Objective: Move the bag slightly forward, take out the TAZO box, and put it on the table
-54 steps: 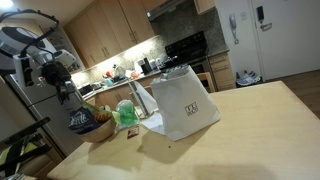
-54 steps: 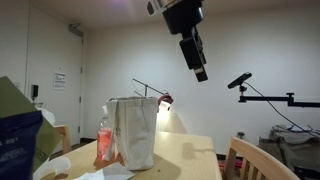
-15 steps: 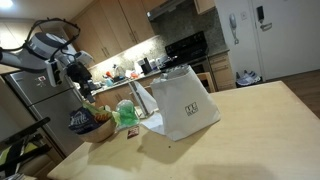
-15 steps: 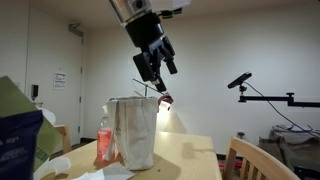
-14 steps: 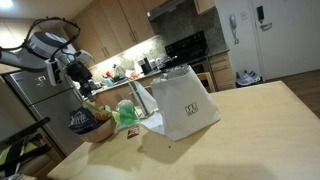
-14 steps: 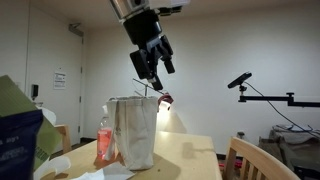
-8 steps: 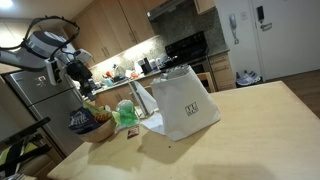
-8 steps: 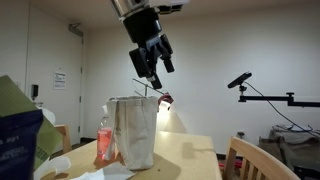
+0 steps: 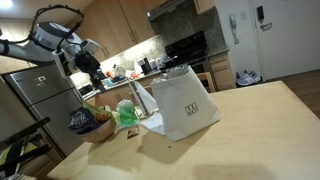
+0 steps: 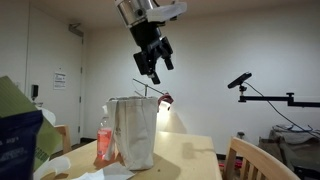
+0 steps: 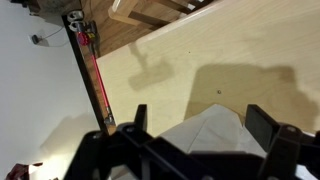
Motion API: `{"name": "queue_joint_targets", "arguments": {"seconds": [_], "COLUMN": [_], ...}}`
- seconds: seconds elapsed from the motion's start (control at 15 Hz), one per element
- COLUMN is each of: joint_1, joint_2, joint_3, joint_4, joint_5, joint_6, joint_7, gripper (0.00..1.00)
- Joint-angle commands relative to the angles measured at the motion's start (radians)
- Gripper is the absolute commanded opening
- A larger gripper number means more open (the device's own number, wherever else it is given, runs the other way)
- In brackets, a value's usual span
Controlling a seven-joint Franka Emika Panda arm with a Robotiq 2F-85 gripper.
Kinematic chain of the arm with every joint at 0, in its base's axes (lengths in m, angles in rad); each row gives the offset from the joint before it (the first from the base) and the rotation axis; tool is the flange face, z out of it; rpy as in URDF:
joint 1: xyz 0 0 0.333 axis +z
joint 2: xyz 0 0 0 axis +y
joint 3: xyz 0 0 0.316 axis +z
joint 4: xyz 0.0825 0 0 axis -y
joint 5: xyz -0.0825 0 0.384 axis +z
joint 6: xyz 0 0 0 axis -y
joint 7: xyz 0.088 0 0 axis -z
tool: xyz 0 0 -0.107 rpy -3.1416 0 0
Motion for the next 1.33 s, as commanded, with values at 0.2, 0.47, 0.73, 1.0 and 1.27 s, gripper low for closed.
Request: {"name": "queue_joint_targets", "arguments": {"seconds": [0.2,0.47,0.73,1.0,1.27], "joint_1": [-0.059,-0.070,-0.070,-0.050,-0.057], "joint_2": [-0.006,0.002,0.002,0.022,0.048], "joint_3": [-0.055,-0.056,-0.056,-0.086,-0.090], "joint_4": [0.015,0.019,0.023,0.035,0.044], "joint_5": [-0.007,0.013,0.019,-0.143,-0.353], "joint_6": [0.174,0.151,0.151,0.072,-0.024], "joint_7": [0.129,0.133,0.138,0.101,0.067], "gripper": [1.00,1.00,1.00,1.00,1.00]}}
